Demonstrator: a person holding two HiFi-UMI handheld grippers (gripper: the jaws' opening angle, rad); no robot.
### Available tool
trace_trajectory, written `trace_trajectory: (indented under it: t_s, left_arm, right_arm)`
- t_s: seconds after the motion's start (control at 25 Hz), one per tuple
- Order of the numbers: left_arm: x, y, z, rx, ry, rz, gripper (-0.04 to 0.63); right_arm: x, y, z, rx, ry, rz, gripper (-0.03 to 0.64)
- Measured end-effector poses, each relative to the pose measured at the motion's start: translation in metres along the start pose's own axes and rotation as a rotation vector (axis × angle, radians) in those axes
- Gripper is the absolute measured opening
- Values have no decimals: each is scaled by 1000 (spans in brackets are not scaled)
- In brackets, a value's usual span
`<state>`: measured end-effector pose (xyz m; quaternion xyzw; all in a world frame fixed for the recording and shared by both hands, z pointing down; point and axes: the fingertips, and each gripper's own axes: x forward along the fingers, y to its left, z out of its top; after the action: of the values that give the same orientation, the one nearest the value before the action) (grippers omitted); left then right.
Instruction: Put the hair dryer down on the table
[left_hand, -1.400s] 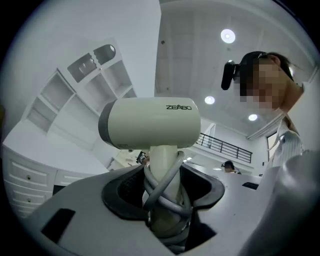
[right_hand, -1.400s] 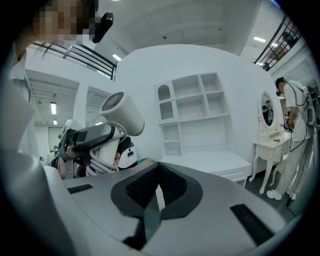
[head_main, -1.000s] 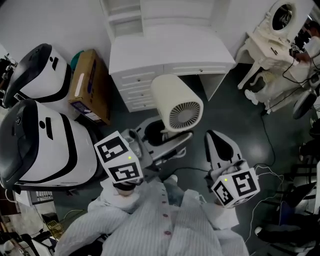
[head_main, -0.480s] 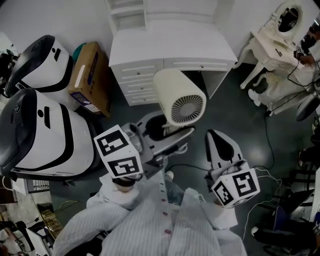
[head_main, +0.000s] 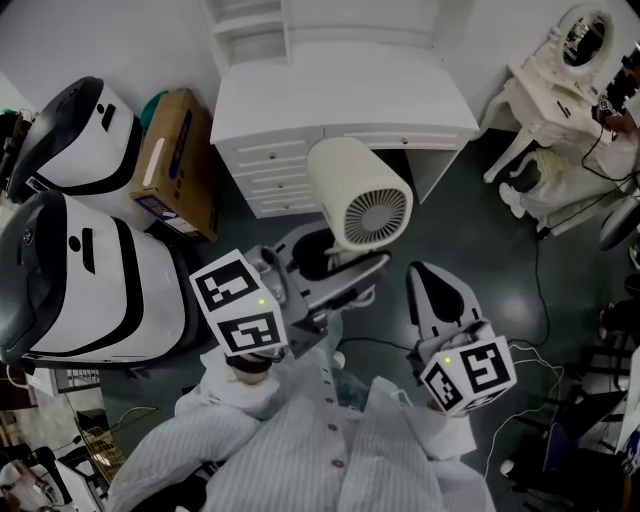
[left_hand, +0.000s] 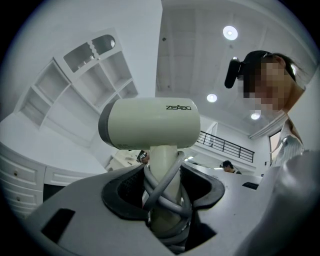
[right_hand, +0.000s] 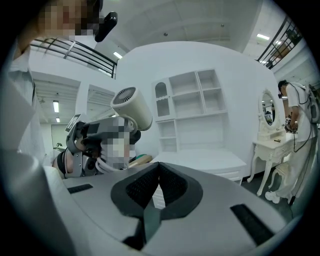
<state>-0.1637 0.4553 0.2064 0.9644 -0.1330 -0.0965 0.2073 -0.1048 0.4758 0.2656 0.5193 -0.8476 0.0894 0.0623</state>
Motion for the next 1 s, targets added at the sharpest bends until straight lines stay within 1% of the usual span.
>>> trace_trajectory:
  t_s: [0.24, 0.48, 0.76, 1.0]
  left_arm:
    - [41, 50, 15, -16, 8, -15, 217]
    - [80, 105, 42, -20, 30, -39, 216]
    - [100, 177, 72, -24, 26, -37, 218]
    - [110, 230, 92, -31, 29, -46, 218]
  right_arm:
    - [40, -44, 8, 5, 18, -14, 11]
    - [95, -88, 28, 11, 24, -34, 11]
    - [162, -130, 44, 7, 31, -56, 11]
    - [210, -149, 46, -2, 52, -84, 11]
